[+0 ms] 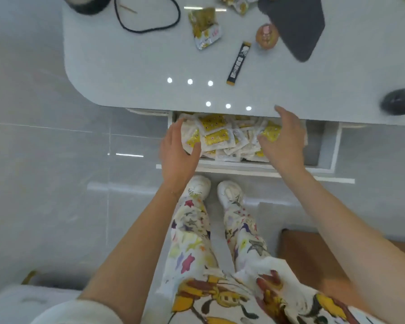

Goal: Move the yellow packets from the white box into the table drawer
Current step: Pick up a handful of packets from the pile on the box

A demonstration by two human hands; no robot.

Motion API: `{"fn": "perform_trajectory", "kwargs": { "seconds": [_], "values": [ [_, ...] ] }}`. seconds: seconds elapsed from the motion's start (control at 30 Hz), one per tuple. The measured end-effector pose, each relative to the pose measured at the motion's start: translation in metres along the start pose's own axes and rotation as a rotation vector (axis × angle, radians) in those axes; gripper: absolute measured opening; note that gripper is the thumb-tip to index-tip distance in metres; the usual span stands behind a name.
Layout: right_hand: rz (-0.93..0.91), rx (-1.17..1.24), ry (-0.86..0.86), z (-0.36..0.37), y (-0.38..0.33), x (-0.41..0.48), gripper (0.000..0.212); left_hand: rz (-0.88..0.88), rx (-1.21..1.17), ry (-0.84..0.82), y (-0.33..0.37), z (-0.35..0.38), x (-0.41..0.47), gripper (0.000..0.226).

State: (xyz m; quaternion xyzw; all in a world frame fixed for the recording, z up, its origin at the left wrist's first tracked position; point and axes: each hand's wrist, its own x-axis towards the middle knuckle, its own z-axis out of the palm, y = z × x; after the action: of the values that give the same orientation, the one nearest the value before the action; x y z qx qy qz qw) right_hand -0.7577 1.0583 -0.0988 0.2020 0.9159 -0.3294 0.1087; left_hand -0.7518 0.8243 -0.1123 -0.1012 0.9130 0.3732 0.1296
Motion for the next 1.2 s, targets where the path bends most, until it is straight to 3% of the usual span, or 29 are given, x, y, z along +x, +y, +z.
{"fn": "perform_trajectory", "kwargs": {
  "seconds": [0.13, 0.3, 0.63, 0.77, 1.2],
  "values": [
    [-0.272, -0.208, -0.124, -0.041, -0.088, -0.021, 0.071, -0.045, 0.198, 0.036, 0.012, -0.078, -0.036, 0.073],
    [-0.566, -0.361, -0.239, -0.063, -0.205, -0.062, 0.077, -0.228, 0.228, 0.164, 0.015, -0.176, -0.103, 0.072],
    [-1.115, -0.56, -0.409, -0.008, -0.398, -0.204, 0.081, -0.544, 0.185, 0.477, -0.05, -0.335, -0.24, 0.078],
    [-1.242, -0.621, -0.454, 0.029, -0.45, -0.266, 0.08, -0.671, 0.147, 0.597, -0.09, -0.379, -0.29, 0.084],
    [-1.445, -0.699, -0.571, 0.148, -0.547, -0.413, 0.086, -0.913, 0.026, 0.751, -0.186, -0.45, -0.409, 0.084]
  ]
}}
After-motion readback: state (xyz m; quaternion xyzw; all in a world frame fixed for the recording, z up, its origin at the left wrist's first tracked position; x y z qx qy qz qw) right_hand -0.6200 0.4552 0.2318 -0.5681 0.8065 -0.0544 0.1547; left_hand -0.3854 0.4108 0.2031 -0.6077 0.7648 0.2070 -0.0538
